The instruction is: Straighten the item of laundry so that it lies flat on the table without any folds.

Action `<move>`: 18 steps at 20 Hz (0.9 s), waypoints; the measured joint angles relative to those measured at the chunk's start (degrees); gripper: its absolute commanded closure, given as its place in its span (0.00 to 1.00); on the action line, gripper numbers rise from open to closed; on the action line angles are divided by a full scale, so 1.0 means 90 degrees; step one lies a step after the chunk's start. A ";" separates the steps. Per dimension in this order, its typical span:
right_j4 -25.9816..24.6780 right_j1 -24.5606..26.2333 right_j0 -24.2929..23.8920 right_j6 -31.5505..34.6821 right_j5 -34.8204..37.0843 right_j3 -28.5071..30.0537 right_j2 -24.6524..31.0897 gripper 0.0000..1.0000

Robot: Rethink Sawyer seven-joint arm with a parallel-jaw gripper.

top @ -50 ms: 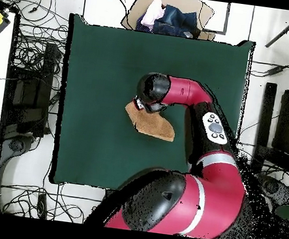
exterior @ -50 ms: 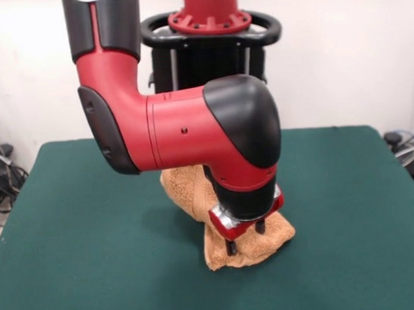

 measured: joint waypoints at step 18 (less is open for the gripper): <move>0.0002 0.0012 0.0107 0.0000 0.0068 -0.0086 -0.0091 0.00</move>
